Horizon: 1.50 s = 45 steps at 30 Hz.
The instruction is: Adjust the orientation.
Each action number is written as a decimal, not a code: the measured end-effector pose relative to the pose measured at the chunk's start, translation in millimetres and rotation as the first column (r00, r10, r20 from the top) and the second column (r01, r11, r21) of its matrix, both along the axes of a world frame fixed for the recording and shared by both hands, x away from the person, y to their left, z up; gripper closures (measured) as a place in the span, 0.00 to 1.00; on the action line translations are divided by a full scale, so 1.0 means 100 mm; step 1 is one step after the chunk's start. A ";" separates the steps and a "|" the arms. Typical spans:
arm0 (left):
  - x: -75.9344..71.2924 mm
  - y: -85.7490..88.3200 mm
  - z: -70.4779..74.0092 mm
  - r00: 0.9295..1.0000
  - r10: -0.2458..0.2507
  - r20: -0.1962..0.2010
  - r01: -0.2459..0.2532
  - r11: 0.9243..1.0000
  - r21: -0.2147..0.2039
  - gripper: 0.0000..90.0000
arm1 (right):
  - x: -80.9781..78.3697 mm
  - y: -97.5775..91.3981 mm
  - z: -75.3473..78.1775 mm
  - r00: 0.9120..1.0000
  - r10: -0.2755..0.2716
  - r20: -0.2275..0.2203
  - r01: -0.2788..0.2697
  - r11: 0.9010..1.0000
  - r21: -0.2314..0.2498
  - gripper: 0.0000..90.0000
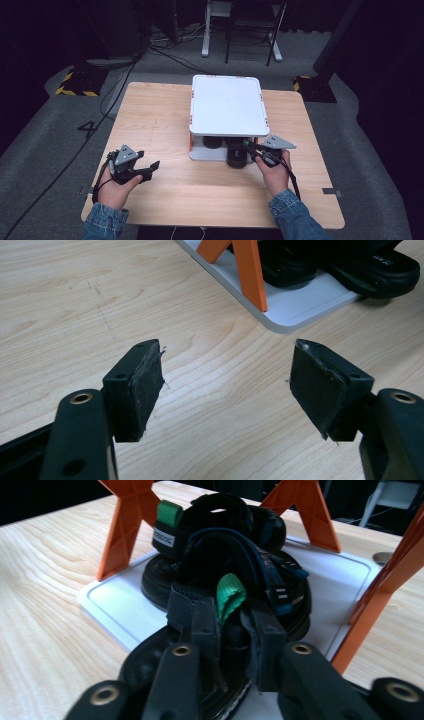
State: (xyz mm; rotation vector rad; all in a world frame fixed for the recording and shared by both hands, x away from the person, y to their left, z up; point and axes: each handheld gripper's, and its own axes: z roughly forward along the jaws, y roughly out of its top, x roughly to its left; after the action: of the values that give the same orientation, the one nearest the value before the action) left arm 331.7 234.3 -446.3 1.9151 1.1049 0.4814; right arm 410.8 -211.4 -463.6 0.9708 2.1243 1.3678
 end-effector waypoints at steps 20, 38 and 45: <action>0.09 -0.10 0.02 0.999 -0.039 -0.001 0.039 0.999 -0.010 0.33 | -0.72 -0.04 0.02 0.958 0.248 -0.142 -0.260 0.962 -0.080 0.97; 0.11 -0.14 -0.02 0.999 -0.043 -0.014 0.043 0.999 -0.001 0.33 | -0.33 0.19 -0.25 0.986 0.148 -0.074 -0.158 0.975 -0.157 1.00; 0.09 -0.11 -0.04 0.999 -0.038 -0.018 0.038 0.999 0.002 0.33 | -0.12 0.30 -0.30 0.989 0.129 -0.078 -0.140 0.979 -0.151 0.99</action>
State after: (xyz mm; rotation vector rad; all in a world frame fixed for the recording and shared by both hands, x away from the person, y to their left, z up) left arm 341.2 223.3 -450.3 1.9423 1.0780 0.4459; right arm 398.6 -181.6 -493.7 0.8356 2.3463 1.2221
